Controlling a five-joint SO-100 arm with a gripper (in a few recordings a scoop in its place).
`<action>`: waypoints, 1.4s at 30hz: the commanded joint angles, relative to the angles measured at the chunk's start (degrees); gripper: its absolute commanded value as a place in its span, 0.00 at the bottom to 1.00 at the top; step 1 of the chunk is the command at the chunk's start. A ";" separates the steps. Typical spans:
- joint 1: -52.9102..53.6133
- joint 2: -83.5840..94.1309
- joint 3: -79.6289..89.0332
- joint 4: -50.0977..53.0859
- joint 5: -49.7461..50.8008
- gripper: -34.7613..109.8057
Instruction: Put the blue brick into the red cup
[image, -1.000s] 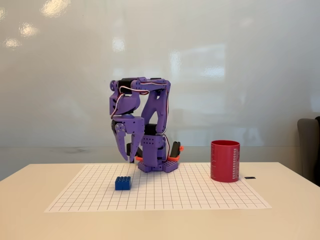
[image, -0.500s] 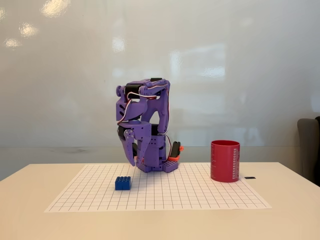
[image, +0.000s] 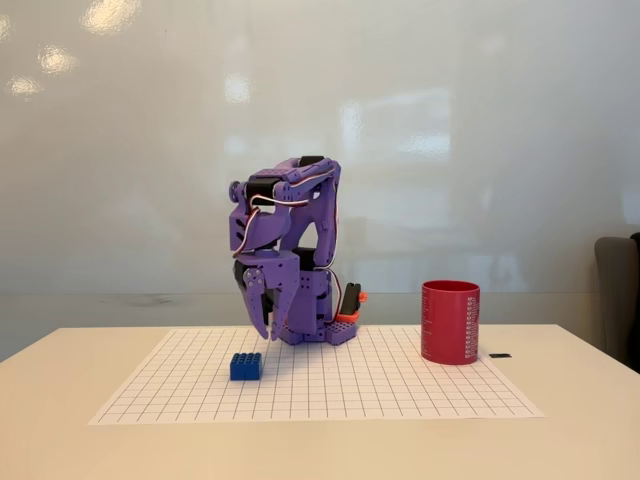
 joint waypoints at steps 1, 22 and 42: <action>-0.35 3.96 1.05 0.44 0.62 0.55; -2.64 -2.37 2.29 1.23 1.49 0.59; -2.02 -8.61 2.81 0.00 -1.32 0.50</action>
